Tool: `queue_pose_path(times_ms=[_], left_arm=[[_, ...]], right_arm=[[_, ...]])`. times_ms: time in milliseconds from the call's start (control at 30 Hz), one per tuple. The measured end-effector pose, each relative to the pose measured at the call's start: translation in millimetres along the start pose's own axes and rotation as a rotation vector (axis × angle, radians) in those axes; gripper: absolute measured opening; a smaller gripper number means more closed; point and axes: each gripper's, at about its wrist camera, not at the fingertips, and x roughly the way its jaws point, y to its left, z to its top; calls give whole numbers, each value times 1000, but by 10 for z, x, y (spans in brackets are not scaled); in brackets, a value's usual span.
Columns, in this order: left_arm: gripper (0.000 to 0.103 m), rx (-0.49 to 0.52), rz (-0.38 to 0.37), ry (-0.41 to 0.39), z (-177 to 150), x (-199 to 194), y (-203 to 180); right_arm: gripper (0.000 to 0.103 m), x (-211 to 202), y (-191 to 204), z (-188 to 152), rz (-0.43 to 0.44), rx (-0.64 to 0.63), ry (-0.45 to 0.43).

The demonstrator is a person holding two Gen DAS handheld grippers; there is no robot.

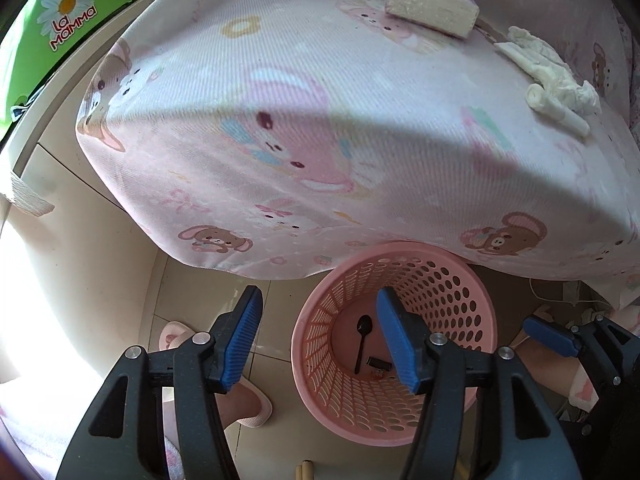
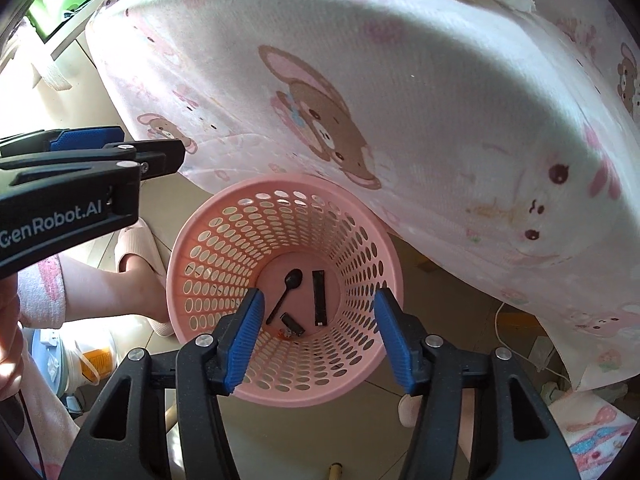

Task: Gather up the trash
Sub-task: 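Raise both open tools from the wastebasket back toward the table, then reach the right tool to the crumpled white tissue and close on it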

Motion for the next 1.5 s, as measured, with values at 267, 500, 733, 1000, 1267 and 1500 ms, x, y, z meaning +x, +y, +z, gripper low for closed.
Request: queue_pose_path(times_ms=[267, 500, 733, 1000, 1267, 1500], left_arm=[[58, -23, 5, -45, 41, -119, 60], [59, -39, 13, -59, 38, -160, 101], [59, -82, 43, -141, 53, -379, 209], [66, -212, 17, -290, 56, -809, 492], [77, -117, 87, -390, 53, -1015, 311], [80, -91, 97, -378, 42, -990, 230]], right_arm=[[60, -65, -50, 29, 2, 25, -13], [61, -104, -64, 33, -4, 27, -20], [65, -392, -144, 57, 25, 66, -77], [72, -906, -155, 41, -54, 49, -270], [72, -1167, -203, 42, -61, 77, -369], [77, -1335, -321, 45, -81, 94, -441]])
